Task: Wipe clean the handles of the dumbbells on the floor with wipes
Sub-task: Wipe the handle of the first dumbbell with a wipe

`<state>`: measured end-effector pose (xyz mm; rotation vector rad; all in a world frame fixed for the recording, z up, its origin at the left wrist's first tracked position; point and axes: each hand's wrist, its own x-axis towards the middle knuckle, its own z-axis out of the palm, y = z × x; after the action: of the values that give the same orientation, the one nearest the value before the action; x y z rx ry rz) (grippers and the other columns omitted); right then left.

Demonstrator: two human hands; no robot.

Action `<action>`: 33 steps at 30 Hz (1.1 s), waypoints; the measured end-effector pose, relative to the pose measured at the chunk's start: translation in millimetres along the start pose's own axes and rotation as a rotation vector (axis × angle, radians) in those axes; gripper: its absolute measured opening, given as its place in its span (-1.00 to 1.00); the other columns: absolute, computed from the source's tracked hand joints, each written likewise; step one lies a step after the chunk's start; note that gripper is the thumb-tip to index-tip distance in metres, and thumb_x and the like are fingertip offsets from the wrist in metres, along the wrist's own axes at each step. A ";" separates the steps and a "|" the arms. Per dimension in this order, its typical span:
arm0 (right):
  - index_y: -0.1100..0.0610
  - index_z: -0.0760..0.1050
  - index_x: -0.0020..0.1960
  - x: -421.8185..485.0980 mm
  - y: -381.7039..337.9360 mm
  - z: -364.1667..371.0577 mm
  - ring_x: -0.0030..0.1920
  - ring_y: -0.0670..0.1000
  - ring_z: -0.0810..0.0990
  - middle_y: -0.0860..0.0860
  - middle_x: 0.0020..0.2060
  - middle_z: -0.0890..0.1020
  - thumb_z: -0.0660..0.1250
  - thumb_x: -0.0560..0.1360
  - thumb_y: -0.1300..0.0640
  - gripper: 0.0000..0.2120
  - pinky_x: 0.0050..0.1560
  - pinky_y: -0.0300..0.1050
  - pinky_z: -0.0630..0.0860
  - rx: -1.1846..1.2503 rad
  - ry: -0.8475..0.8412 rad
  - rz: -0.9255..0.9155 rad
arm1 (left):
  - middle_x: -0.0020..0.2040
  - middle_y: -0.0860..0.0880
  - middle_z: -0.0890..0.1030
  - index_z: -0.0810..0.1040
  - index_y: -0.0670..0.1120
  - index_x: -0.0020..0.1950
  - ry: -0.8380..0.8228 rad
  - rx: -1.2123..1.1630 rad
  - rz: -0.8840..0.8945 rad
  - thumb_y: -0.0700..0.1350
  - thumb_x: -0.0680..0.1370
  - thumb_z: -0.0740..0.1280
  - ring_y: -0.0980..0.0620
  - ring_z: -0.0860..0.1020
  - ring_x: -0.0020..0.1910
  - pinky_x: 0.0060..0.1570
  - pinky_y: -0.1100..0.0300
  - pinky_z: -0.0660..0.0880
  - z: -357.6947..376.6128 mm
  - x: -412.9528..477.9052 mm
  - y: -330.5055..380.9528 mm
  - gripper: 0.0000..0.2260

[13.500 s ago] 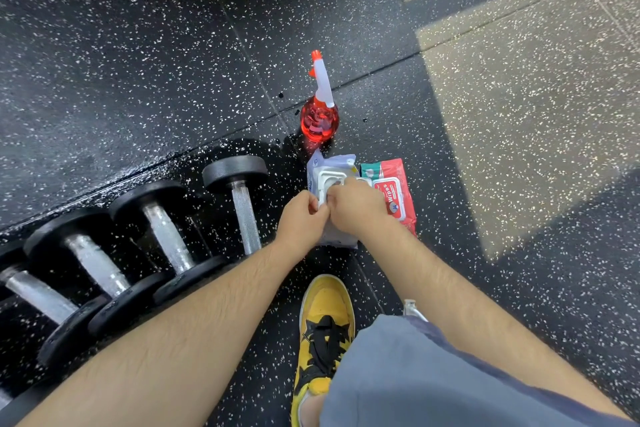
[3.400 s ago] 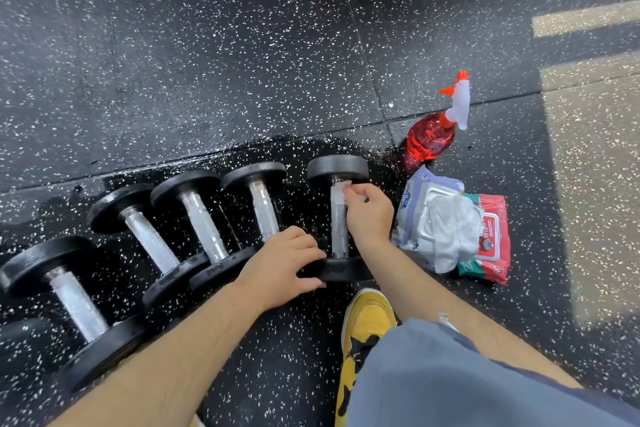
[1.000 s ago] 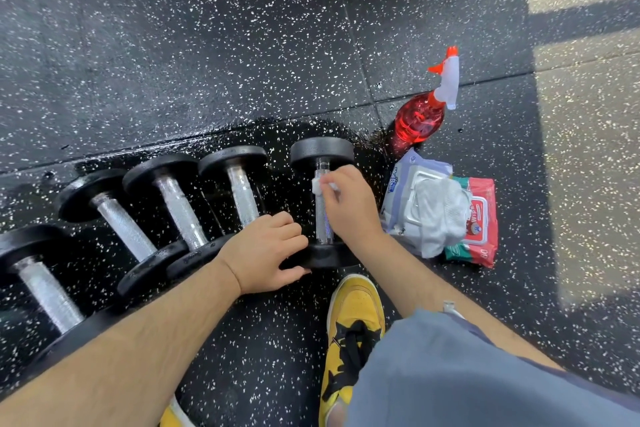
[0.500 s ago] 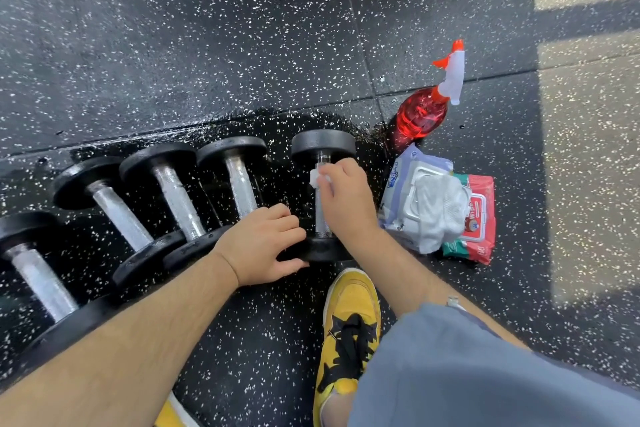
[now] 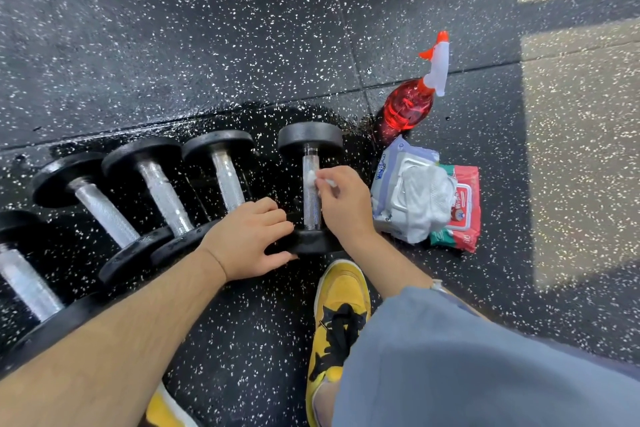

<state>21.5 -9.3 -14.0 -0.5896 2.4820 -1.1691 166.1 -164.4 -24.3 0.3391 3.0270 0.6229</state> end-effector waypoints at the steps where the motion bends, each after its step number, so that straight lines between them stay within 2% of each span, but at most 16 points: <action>1: 0.18 0.66 -0.02 3.9 1.1 -0.3 -0.06 -0.20 0.47 0.00 -0.10 0.60 0.34 0.56 0.29 -0.88 0.02 -0.41 0.37 -0.014 0.001 -0.039 | -0.12 0.05 0.58 0.66 -0.08 0.03 0.002 -0.001 0.000 0.22 0.54 0.33 -0.06 0.49 0.00 -0.09 -0.02 0.56 0.1 0.5 -0.1 -0.62; 5: 0.18 0.65 -0.04 21.7 0.5 2.8 -0.07 -0.08 0.49 0.00 -0.13 0.56 0.34 0.56 0.29 -0.88 -0.01 -0.25 0.41 -0.051 0.007 -0.071 | -0.12 0.06 0.58 0.66 -0.08 0.03 -0.003 -0.009 -0.007 0.21 0.54 0.36 -0.05 0.49 0.00 -0.08 -0.01 0.56 0.8 0.6 1.1 -0.64; 11: 0.21 0.65 -0.09 12.1 4.2 -3.0 -0.18 0.07 0.52 0.05 -0.20 0.54 0.35 0.53 0.33 -0.88 -0.18 -0.02 0.50 -0.183 -0.096 -0.289 | -0.12 0.05 0.58 0.66 -0.08 0.04 0.003 0.020 0.001 0.20 0.53 0.36 -0.06 0.49 0.00 -0.10 0.00 0.56 -1.0 -0.7 1.9 -0.65; 15: 0.27 0.61 -0.14 36.1 -7.6 1.5 -0.18 0.18 0.51 0.11 -0.20 0.53 0.30 0.51 0.36 -0.87 -0.22 0.10 0.54 -0.321 -0.125 -0.279 | -0.10 0.04 0.59 0.66 -0.09 0.04 -0.002 0.017 -0.011 0.21 0.54 0.32 -0.07 0.50 0.02 -0.08 -0.03 0.57 -0.9 -1.3 1.0 -0.62; 20: 0.22 0.58 0.08 24.8 -13.7 -2.6 0.05 0.17 0.50 0.16 0.05 0.54 0.20 0.61 0.25 -0.81 0.03 0.06 0.49 -0.484 -0.345 -0.286 | -0.11 0.04 0.59 0.66 -0.10 0.05 -0.003 0.026 -0.003 0.20 0.53 0.34 -0.07 0.50 0.01 -0.10 -0.03 0.57 0.5 -2.0 1.4 -0.62; 22: 0.23 0.59 0.03 30.6 -22.2 -4.6 0.01 0.18 0.50 0.17 0.01 0.54 0.23 0.58 0.29 -0.84 0.00 0.09 0.51 -0.504 -0.353 -0.280 | -0.12 0.04 0.59 0.66 -0.10 0.04 0.003 0.032 -0.006 0.20 0.53 0.34 -0.07 0.50 0.01 -0.11 -0.02 0.57 -0.7 -1.4 1.0 -0.62; 25: 0.25 0.60 -0.21 40.9 -22.6 -3.0 -0.20 0.19 0.53 0.17 -0.22 0.55 0.35 0.44 0.42 -0.87 -0.18 0.06 0.54 -0.495 -0.216 -0.322 | -0.12 0.05 0.58 0.66 -0.09 0.04 -0.014 0.019 -0.019 0.21 0.55 0.32 -0.06 0.49 0.01 -0.09 -0.02 0.56 -1.4 -0.5 2.7 -0.62; 29: 0.23 0.62 0.03 24.4 -18.1 -4.5 0.02 0.16 0.51 0.17 0.01 0.57 0.22 0.60 0.27 -0.80 0.03 0.07 0.50 -0.501 -0.326 -0.281 | -0.12 0.06 0.57 0.65 -0.08 0.04 -0.016 0.010 0.000 0.21 0.54 0.34 -0.06 0.50 -0.01 -0.09 -0.02 0.57 -2.2 -3.0 2.9 -0.64; 31: 0.23 0.63 0.02 26.6 -21.7 -5.2 0.00 0.16 0.51 0.16 0.00 0.56 0.23 0.59 0.28 -0.81 0.02 0.06 0.50 -0.486 -0.359 -0.259 | -0.13 0.05 0.58 0.65 -0.09 0.04 -0.001 0.029 0.002 0.20 0.54 0.33 -0.07 0.50 -0.02 -0.10 -0.02 0.57 -4.0 -2.5 1.2 -0.63; 33: 0.23 0.63 -0.12 40.3 -23.2 -3.3 -0.13 0.17 0.53 0.16 -0.14 0.57 0.30 0.52 0.36 -0.85 -0.10 0.05 0.54 -0.501 -0.275 -0.277 | -0.13 0.04 0.58 0.66 -0.10 0.03 0.012 0.032 0.004 0.20 0.54 0.33 -0.08 0.51 -0.03 -0.11 -0.02 0.57 -4.2 -0.6 1.5 -0.62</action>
<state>-9.5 -40.7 1.4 -1.1712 2.4982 -0.4831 166.7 -164.9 -19.8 0.3440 3.0514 0.5789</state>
